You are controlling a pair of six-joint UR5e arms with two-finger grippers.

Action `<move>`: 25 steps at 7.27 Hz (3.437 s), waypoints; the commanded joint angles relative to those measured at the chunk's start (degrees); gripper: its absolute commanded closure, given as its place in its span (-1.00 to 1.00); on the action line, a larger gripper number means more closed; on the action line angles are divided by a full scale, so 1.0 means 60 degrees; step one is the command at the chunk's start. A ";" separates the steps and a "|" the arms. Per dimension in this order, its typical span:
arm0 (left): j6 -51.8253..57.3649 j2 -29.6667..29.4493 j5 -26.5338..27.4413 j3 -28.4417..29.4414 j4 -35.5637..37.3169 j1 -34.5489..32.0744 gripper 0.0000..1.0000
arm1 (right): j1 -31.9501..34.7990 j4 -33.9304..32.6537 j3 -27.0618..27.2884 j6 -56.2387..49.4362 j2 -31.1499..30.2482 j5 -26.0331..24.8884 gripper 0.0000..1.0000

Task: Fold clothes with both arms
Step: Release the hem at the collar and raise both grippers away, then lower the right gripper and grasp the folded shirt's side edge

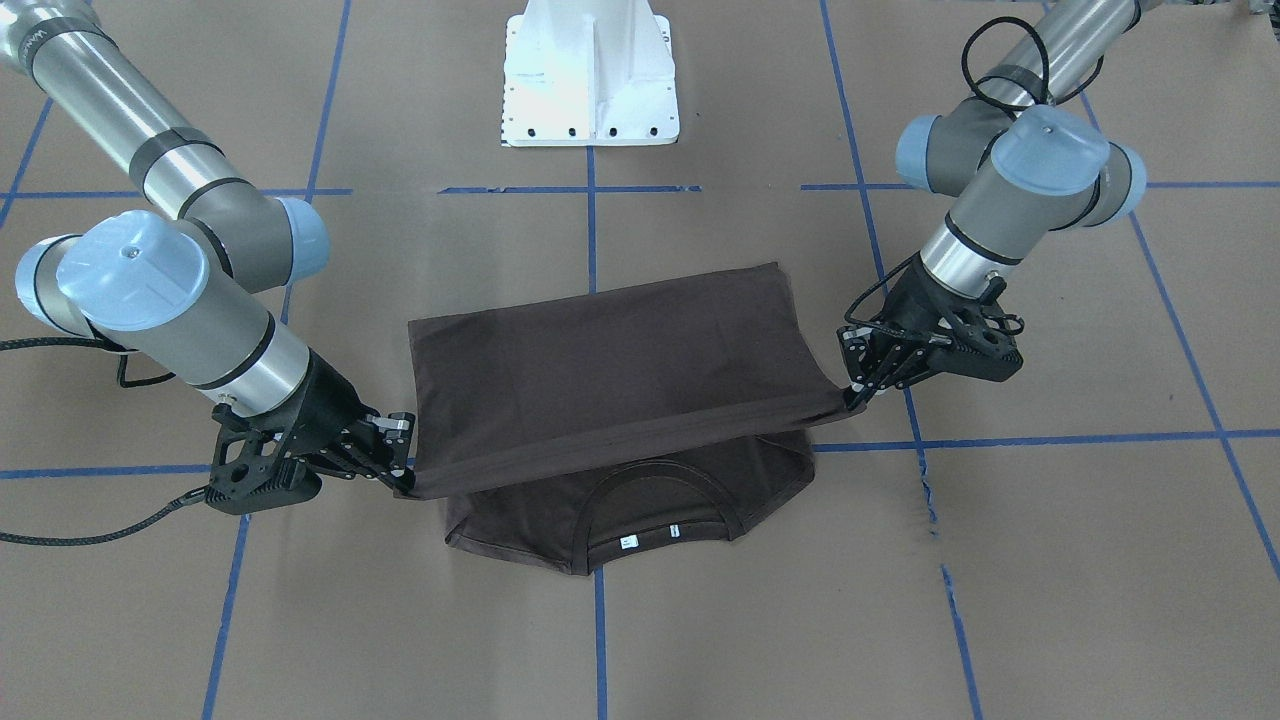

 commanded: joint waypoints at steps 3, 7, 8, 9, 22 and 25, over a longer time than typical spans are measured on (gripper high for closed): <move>-0.0030 -0.0713 0.0030 0.0955 0.0016 0.0011 1.00 | -0.0104 0.0007 -0.0881 -0.0003 0.0679 -0.0385 1.00; -0.0088 -0.0873 0.0001 0.0927 -0.0028 -0.0004 -1.00 | -0.0105 0.0036 -0.0808 0.0040 0.0577 -0.0299 -1.00; -0.0088 -0.0874 -0.0028 0.0898 -0.0014 -0.0004 -1.00 | -0.0076 0.0036 -0.0649 0.0041 0.0519 -0.0081 -1.00; -0.0088 -0.0860 -0.0043 0.0752 0.0088 -0.0048 -1.00 | -0.0047 0.0036 -0.0110 0.0142 0.0141 0.0255 -1.00; -0.0074 -0.0728 -0.0805 -0.0729 0.1656 -0.0795 -1.00 | -0.2522 -0.0111 0.2532 0.1989 -0.2778 -0.0796 0.28; -0.0001 -0.0742 -0.0805 -0.0714 0.1642 -0.0766 -1.00 | -0.2595 -0.0110 0.2619 0.1989 -0.2865 -0.0753 1.00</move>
